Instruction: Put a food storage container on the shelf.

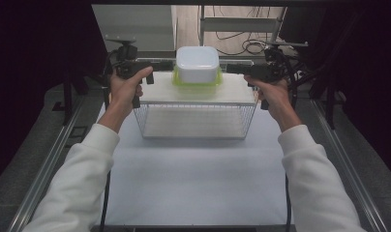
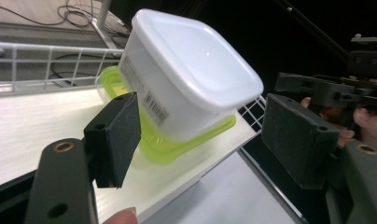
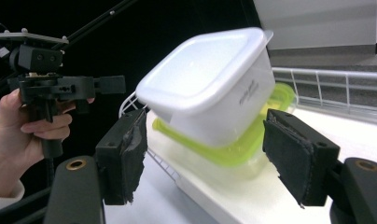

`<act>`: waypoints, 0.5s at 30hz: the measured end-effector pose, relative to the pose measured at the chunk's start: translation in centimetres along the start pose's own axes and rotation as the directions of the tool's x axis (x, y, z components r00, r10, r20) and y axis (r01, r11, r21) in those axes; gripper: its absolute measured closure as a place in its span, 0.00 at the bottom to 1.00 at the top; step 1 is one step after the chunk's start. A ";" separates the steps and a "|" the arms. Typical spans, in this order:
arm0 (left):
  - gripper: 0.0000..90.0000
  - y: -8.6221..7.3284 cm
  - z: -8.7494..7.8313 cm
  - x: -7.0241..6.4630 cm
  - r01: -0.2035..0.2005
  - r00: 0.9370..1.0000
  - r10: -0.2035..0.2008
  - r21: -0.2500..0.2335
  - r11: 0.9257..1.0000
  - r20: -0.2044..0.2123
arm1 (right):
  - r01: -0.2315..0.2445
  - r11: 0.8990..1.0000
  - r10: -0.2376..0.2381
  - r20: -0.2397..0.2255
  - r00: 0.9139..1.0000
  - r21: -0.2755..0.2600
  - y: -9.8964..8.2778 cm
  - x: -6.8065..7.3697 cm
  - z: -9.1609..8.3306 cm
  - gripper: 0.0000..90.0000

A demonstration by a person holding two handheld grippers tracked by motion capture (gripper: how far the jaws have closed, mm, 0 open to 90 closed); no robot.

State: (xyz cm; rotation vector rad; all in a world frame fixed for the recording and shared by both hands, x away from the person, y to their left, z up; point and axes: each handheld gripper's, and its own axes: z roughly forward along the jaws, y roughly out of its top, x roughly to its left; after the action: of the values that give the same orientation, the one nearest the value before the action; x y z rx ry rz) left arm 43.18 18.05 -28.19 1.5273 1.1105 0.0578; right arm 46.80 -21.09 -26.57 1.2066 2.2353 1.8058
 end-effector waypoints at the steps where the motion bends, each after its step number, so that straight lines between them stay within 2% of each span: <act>1: 0.31 -0.4 -0.2 0.0 0.002 1.000 -0.002 -0.004 1.000 0.008 | 0.002 1.000 -0.002 -0.001 1.000 -0.003 -0.3 0.1 -0.4 0.34; 5: 0.32 -2.1 -1.3 -0.2 -0.008 0.999 0.009 -0.007 1.000 0.035 | 0.022 1.000 -0.022 -0.004 1.000 -0.020 -1.5 0.6 -2.0 0.34; 6: 0.32 -2.1 -1.3 -0.2 -0.008 0.999 0.009 -0.007 1.000 0.035 | 0.023 1.000 -0.023 -0.003 1.000 -0.022 -1.9 0.7 -2.3 0.34; 7: 0.32 -3.2 -1.9 -0.3 -0.020 0.999 0.020 -0.004 1.000 0.041 | 0.032 0.999 -0.032 -0.004 0.999 -0.021 -2.4 0.8 -2.8 0.34; 9: 0.31 -4.5 -2.4 -0.3 -0.013 0.998 0.012 0.002 1.000 0.059 | 0.045 0.999 -0.045 0.000 0.999 -0.019 -3.3 1.0 -3.5 0.34; 15: 0.31 -9.0 -4.0 -0.2 -0.030 0.997 0.028 0.024 0.999 0.068 | 0.066 0.998 -0.066 0.011 0.998 -0.003 -6.6 1.1 -5.2 0.33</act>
State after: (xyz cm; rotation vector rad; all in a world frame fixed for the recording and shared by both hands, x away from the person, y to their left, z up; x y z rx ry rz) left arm 35.34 19.58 -33.96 1.5570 1.0393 0.0123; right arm 40.01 -24.93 -29.89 1.1253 2.2372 1.7750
